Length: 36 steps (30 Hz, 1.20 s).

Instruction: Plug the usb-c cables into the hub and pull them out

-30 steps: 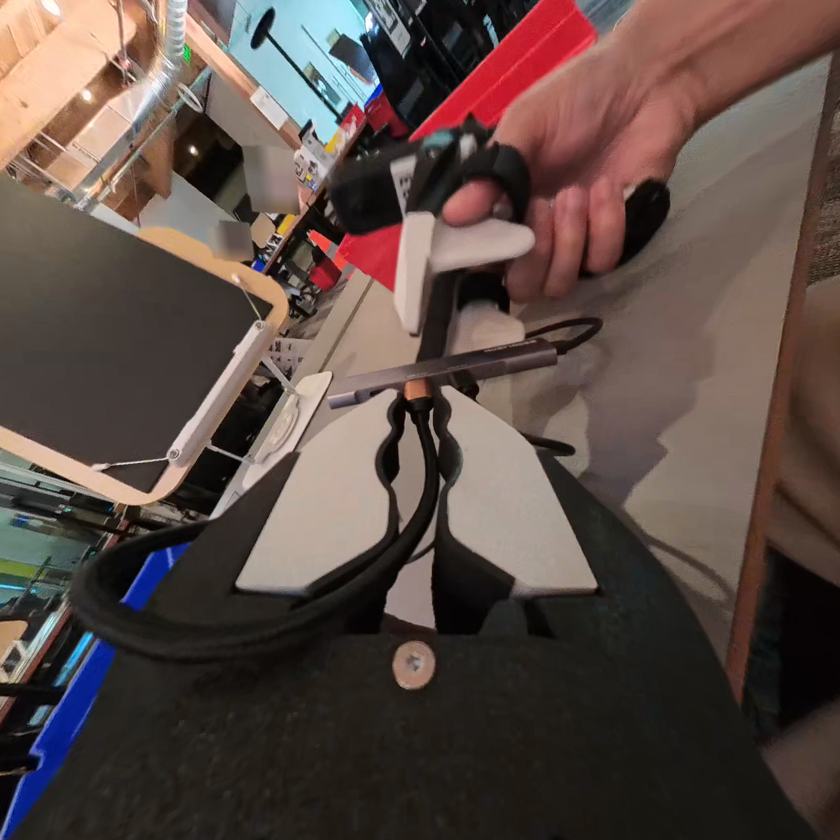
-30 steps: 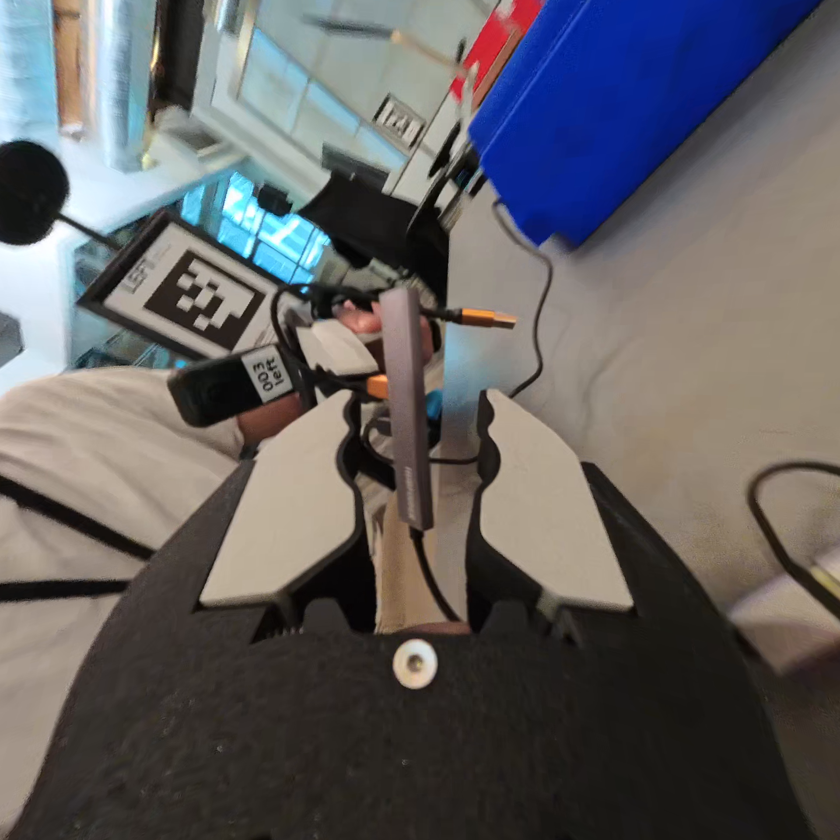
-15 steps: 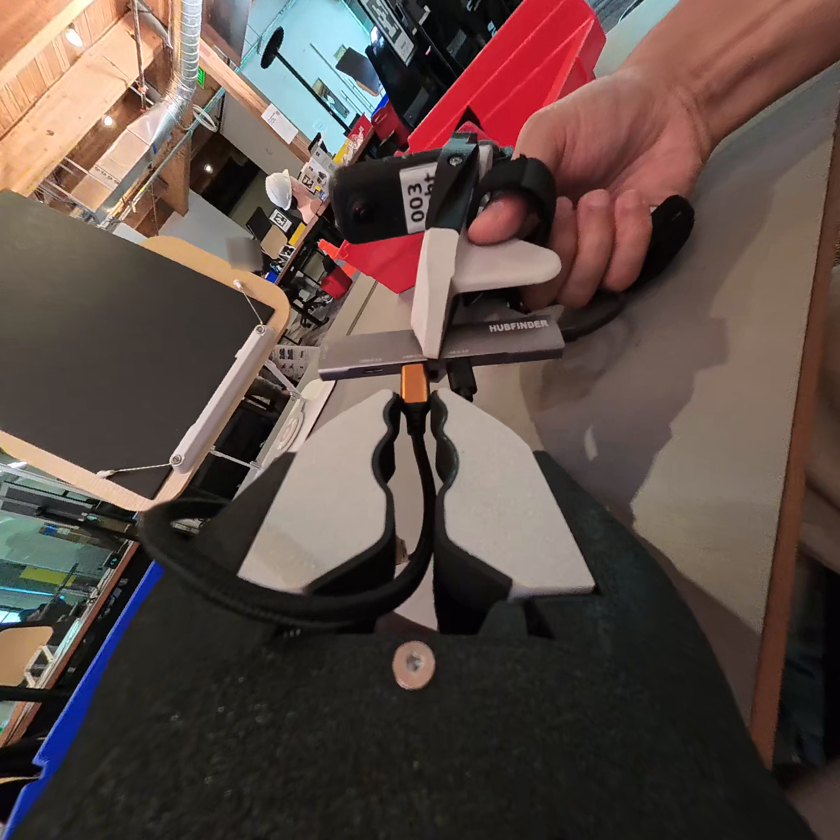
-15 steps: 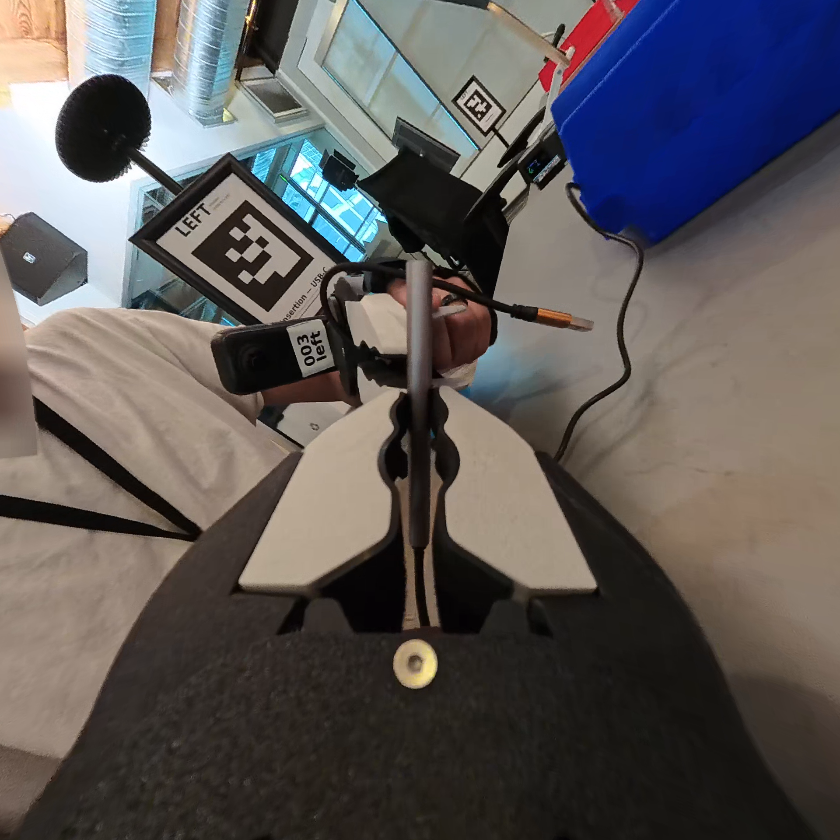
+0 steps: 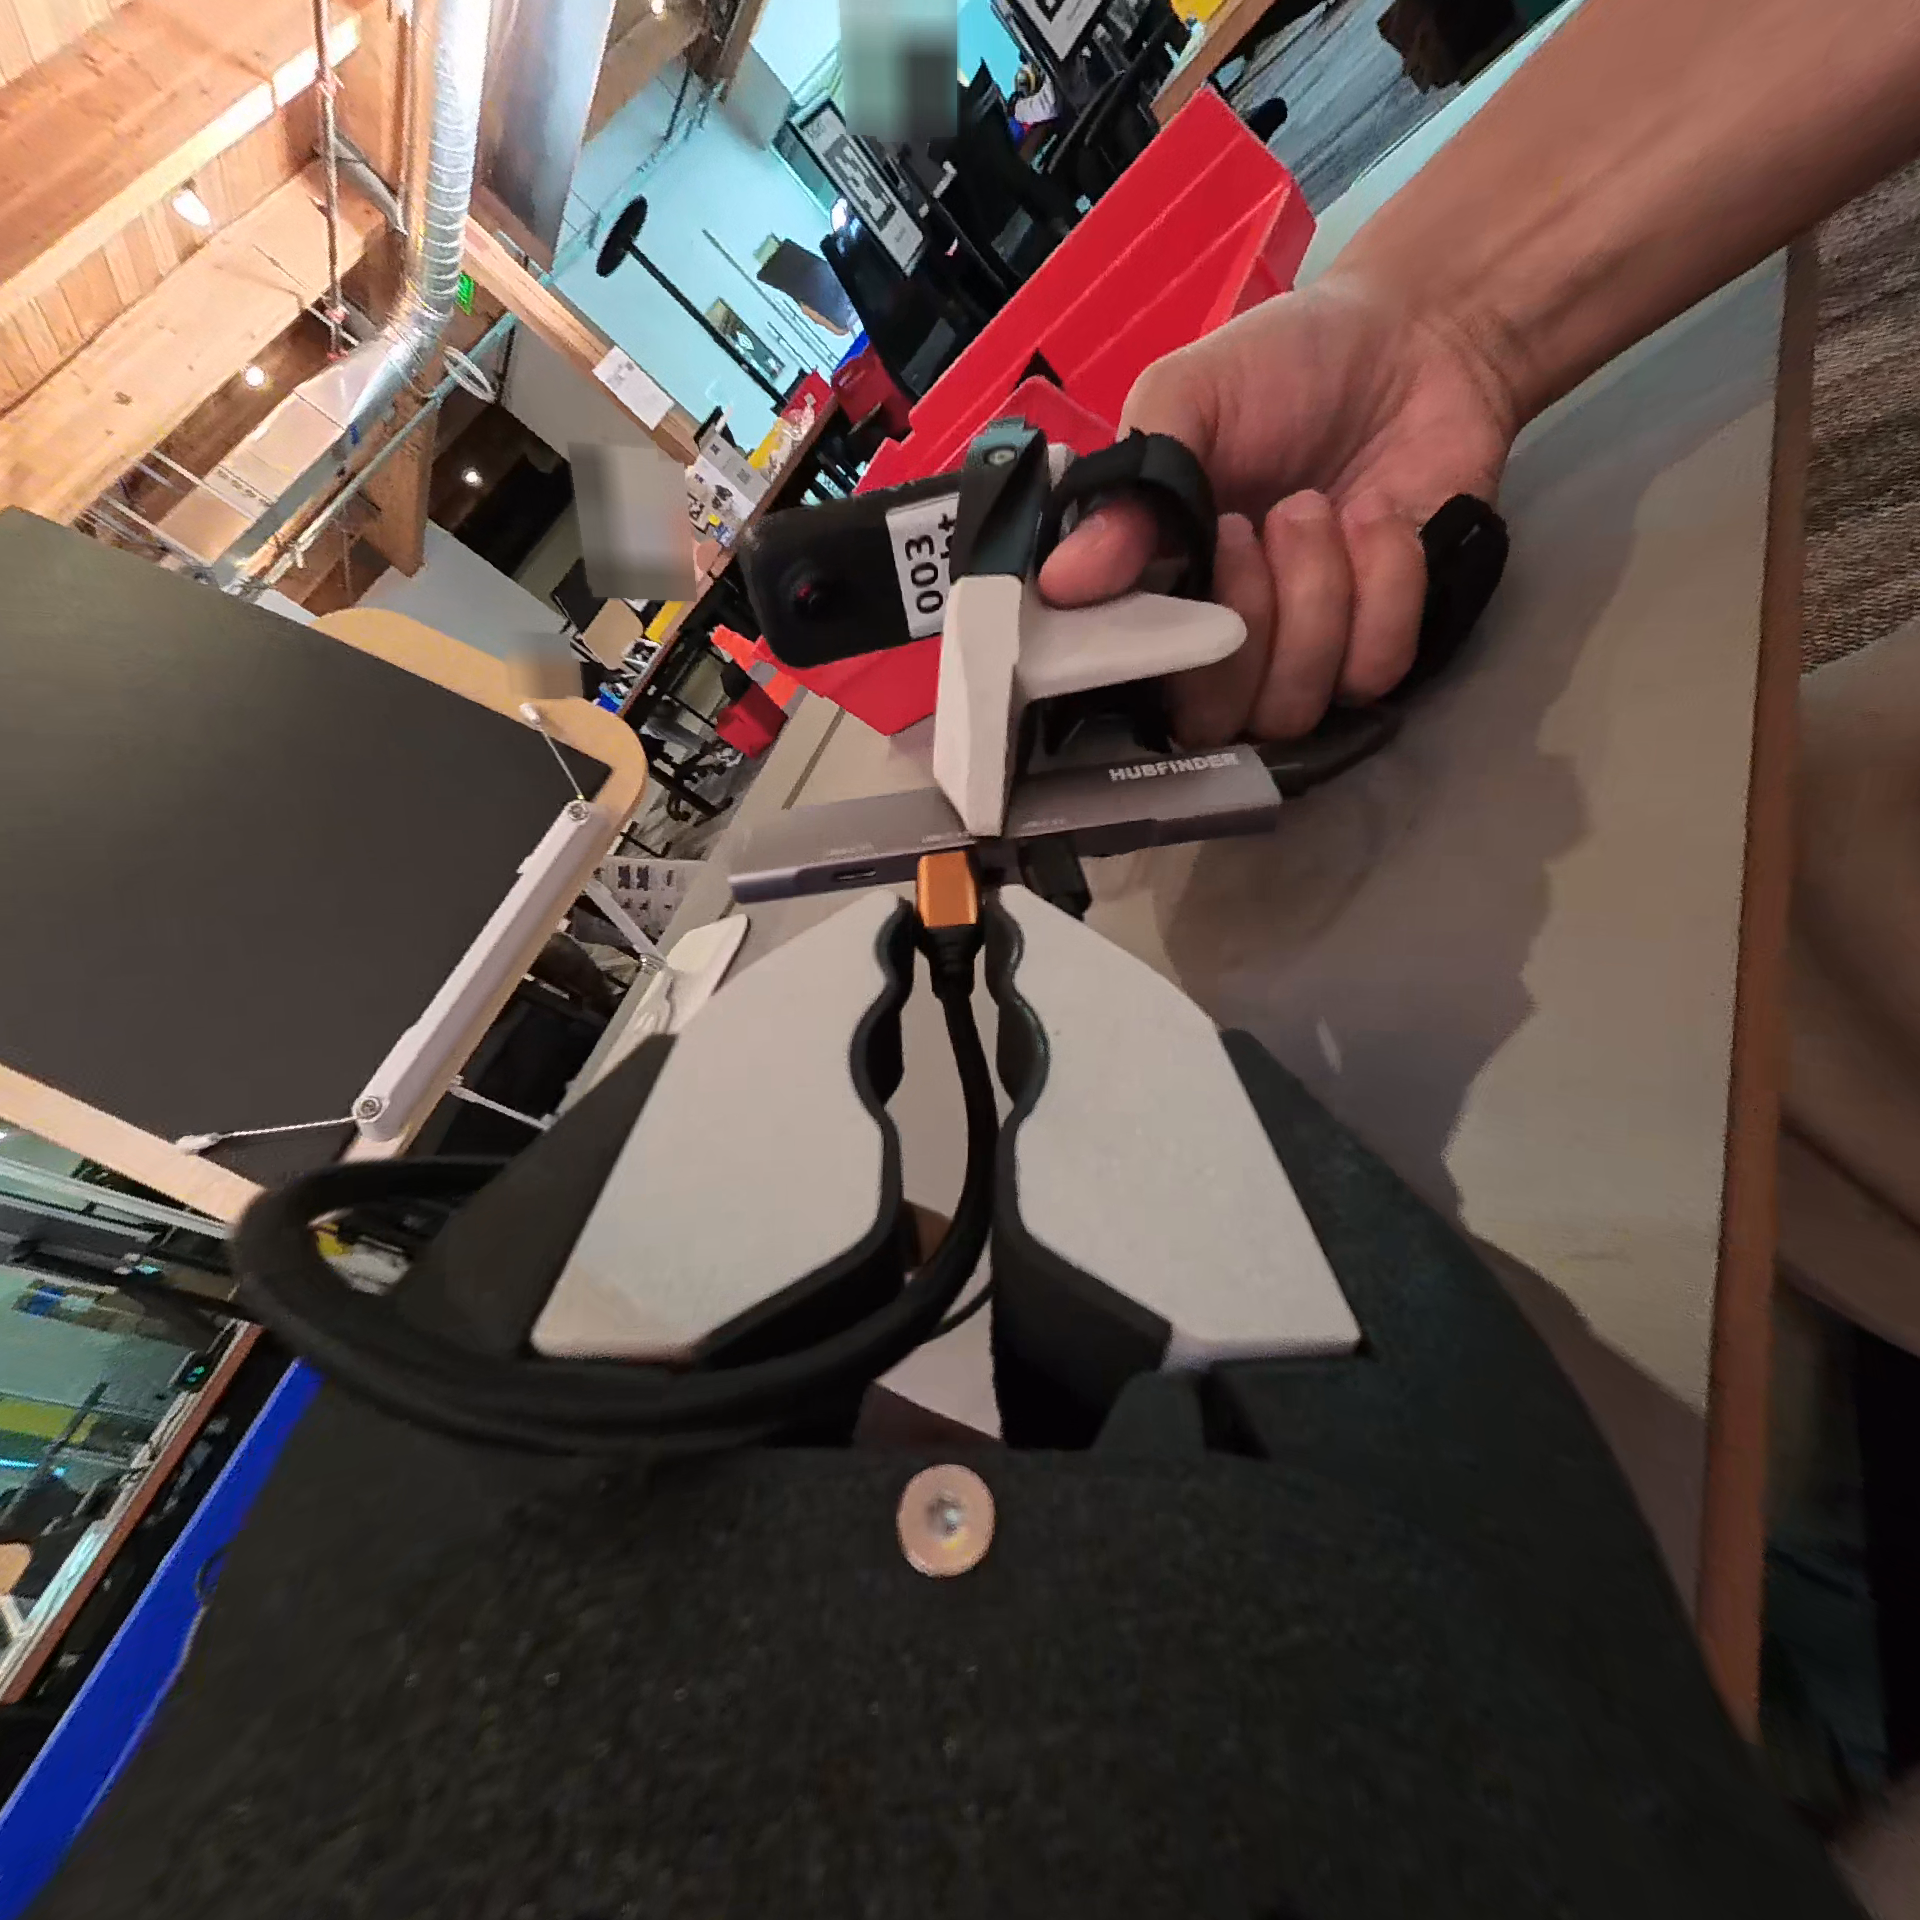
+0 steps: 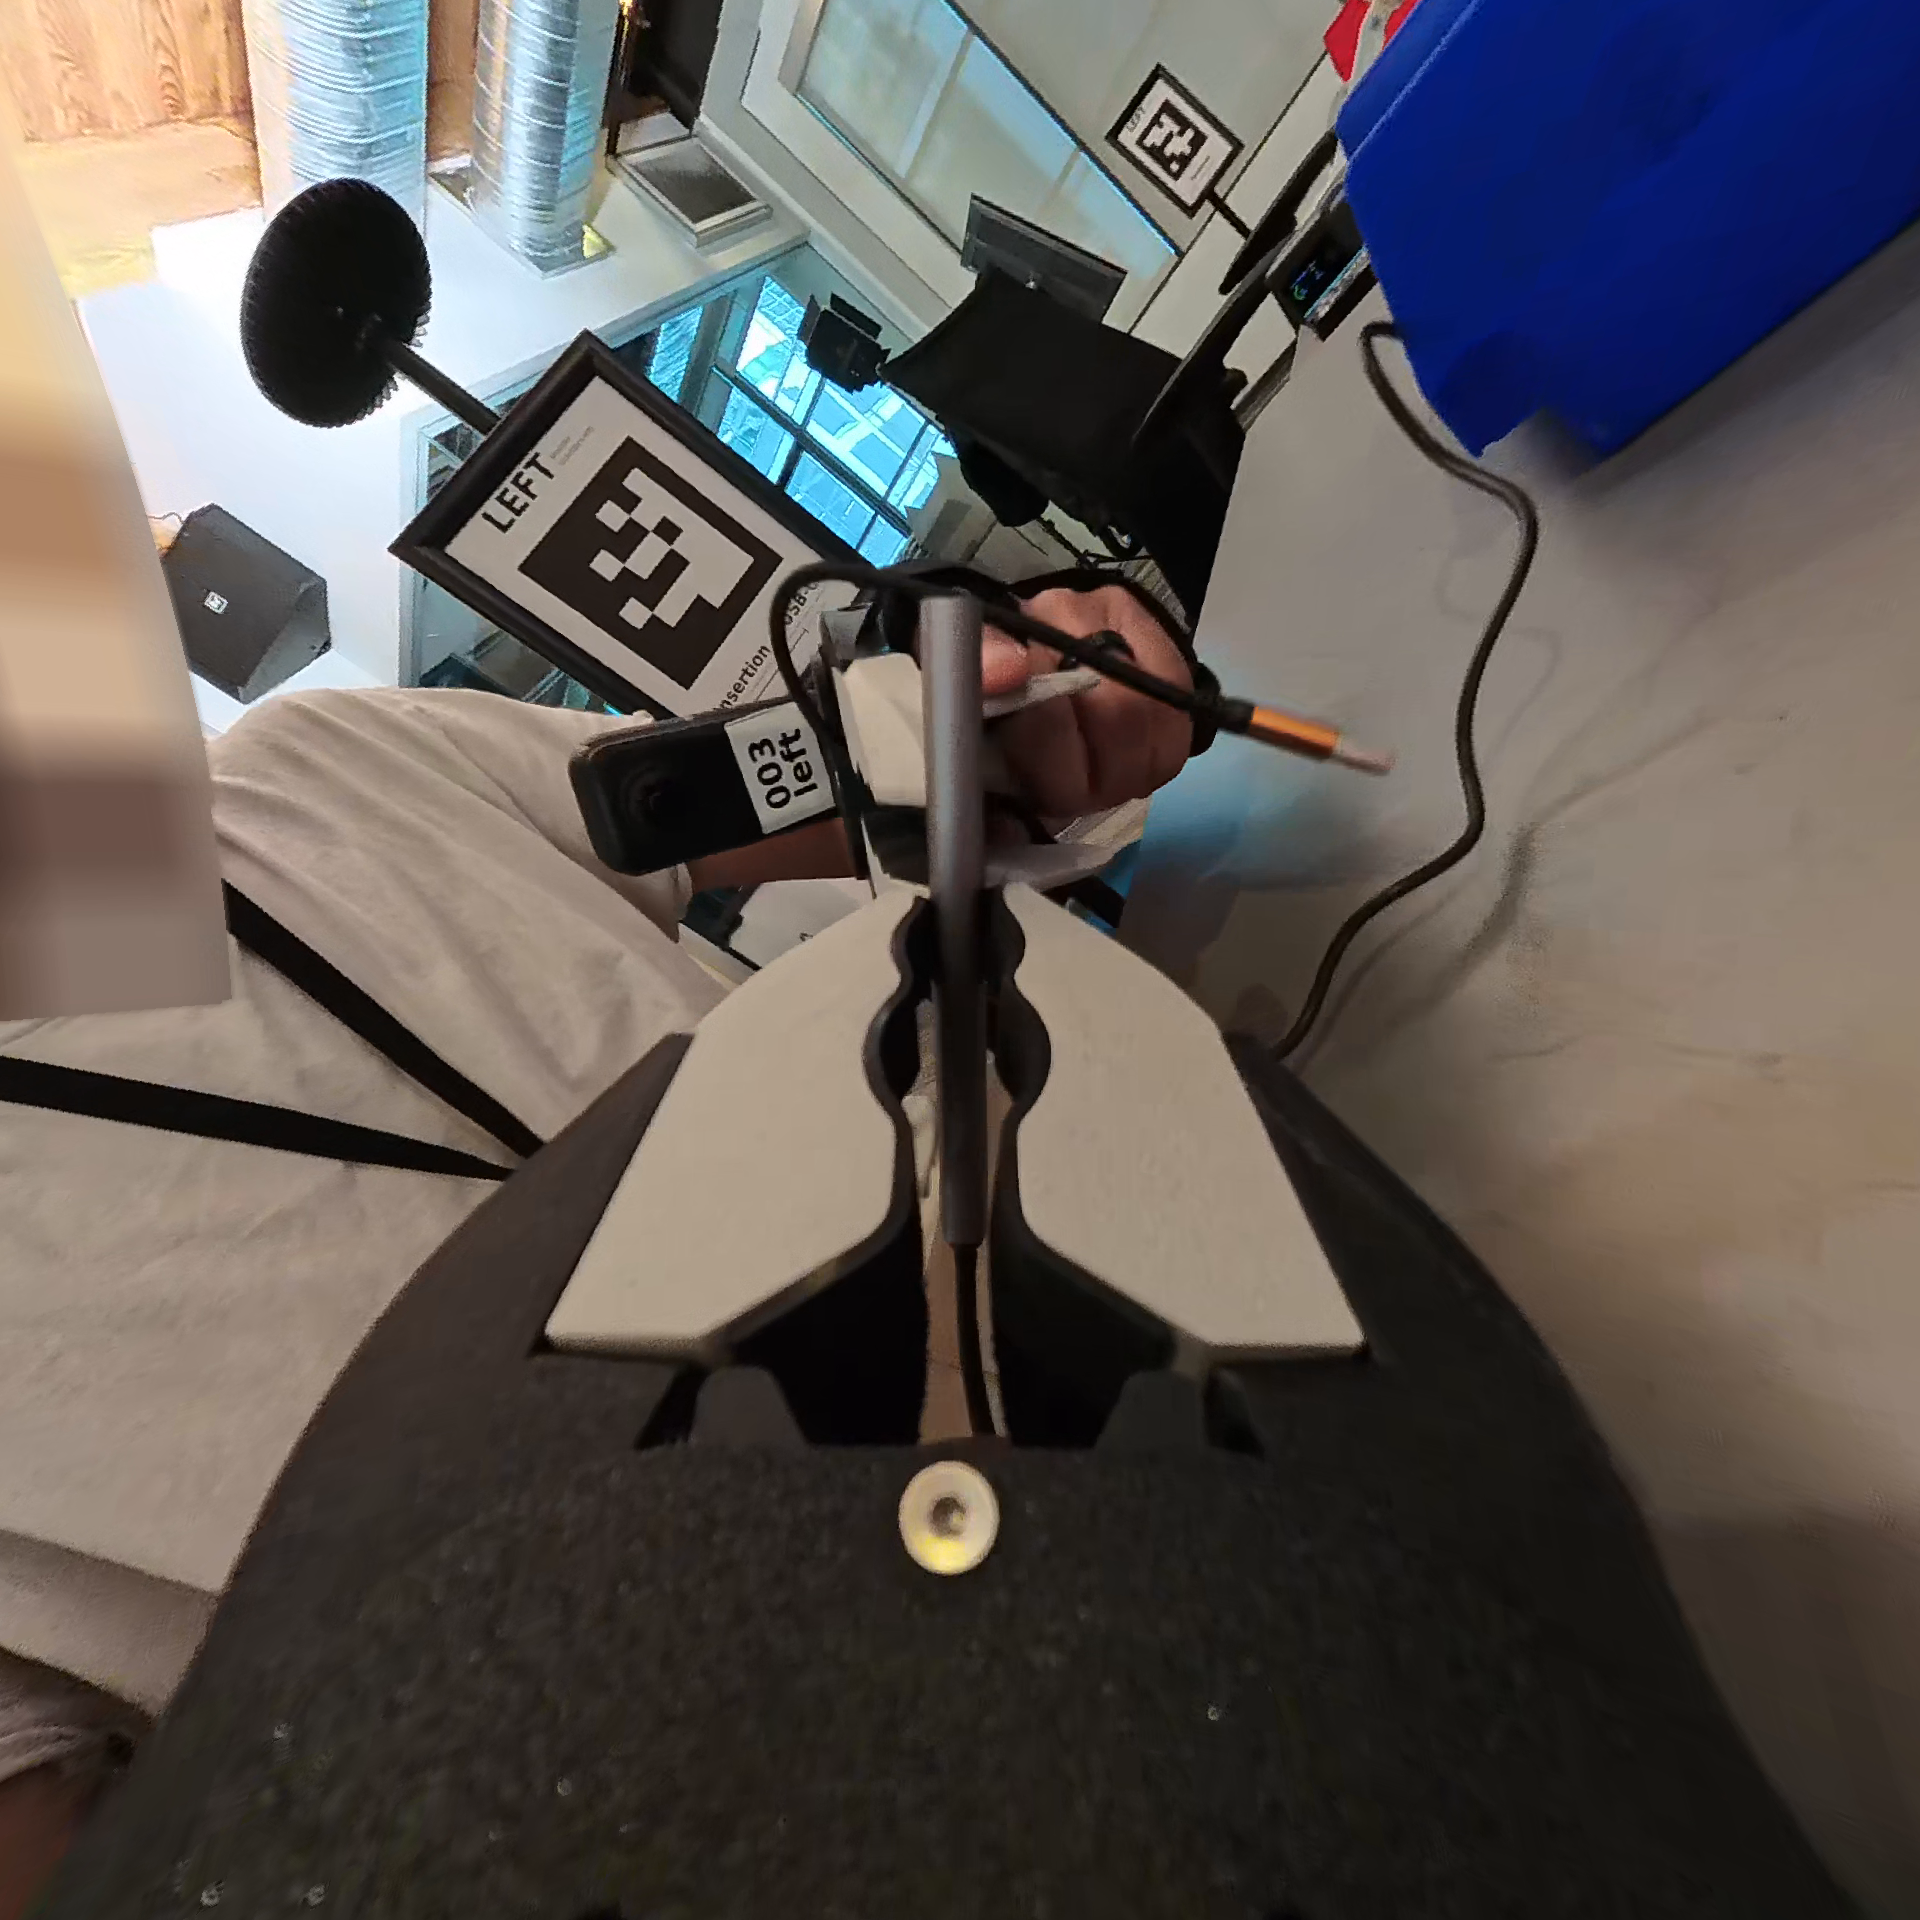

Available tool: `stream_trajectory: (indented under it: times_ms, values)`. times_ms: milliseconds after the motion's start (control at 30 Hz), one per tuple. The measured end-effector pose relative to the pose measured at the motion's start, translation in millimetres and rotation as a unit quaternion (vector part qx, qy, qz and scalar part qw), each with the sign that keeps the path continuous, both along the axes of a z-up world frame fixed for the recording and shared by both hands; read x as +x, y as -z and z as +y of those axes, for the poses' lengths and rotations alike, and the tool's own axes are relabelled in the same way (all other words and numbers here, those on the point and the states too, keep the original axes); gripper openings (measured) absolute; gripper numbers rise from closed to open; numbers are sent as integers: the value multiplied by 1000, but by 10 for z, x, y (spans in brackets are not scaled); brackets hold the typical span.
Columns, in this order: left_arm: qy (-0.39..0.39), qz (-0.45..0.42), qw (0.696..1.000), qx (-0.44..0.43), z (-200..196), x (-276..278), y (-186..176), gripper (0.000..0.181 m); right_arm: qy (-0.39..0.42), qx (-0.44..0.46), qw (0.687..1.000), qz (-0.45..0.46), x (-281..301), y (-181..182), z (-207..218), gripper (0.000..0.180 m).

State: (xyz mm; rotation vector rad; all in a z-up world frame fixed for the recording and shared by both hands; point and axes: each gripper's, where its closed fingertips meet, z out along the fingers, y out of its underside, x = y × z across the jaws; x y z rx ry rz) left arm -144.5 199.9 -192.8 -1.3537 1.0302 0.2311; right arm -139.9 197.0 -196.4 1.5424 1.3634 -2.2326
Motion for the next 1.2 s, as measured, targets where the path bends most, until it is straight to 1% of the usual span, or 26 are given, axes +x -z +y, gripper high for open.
stream_trajectory:
  times_ms: [100, 167, 300, 733, 900, 933, 967, 1000, 1033, 1067, 1100, 1133, 1167, 1200]
  values:
    - [-2, -2, 1000, -30, 10, -17, -6, 12, 9, 11, 1000, 8, -5, -8, 7, 9]
    - [3, 3, 999, -40, -20, 9, -70, 12, 12, 28, 999, 40, 21, -65, -13, 8]
    - [-4, 63, 998, -3, -103, 26, -66, 12, 6, 56, 997, 55, 44, -61, -78, 8]
    - [-10, 81, 997, -1, -237, 45, -86, 11, -18, 65, 995, 73, 97, -83, -161, 8]
    - [-16, 74, 997, -3, -250, 33, -109, 10, -14, 61, 995, 82, 111, -105, -146, 8]
    - [-21, 71, 997, -4, -256, 8, -117, 7, -7, 56, 995, 85, 116, -116, -113, 9]
    - [-19, 52, 998, 0, -290, -39, -182, 7, 23, 25, 995, 97, 138, -177, 35, 8]
    - [-22, 21, 1000, 2, -328, -151, -302, 6, 70, -40, 990, 118, 209, -289, 334, 8]
    - [-36, 3, 999, -5, -348, -303, -386, 6, 101, -68, 985, 122, 275, -319, 541, 7]
    - [-46, -6, 999, -5, -383, -437, -431, 6, 93, -38, 988, 119, 291, -289, 482, 8]
    - [-58, -14, 998, -9, -405, -557, -412, 7, 76, 2, 991, 109, 241, -234, 327, 8]
    - [-63, -20, 997, -33, -404, -631, -305, 7, 66, 27, 992, 100, 176, -190, 226, 9]
    - [-74, -22, 995, -63, -374, -686, -168, 7, 65, 25, 993, 92, 134, -173, 223, 9]
    - [-72, -18, 994, -79, -348, -690, -69, 6, 76, 0, 993, 95, 125, -202, 298, 8]
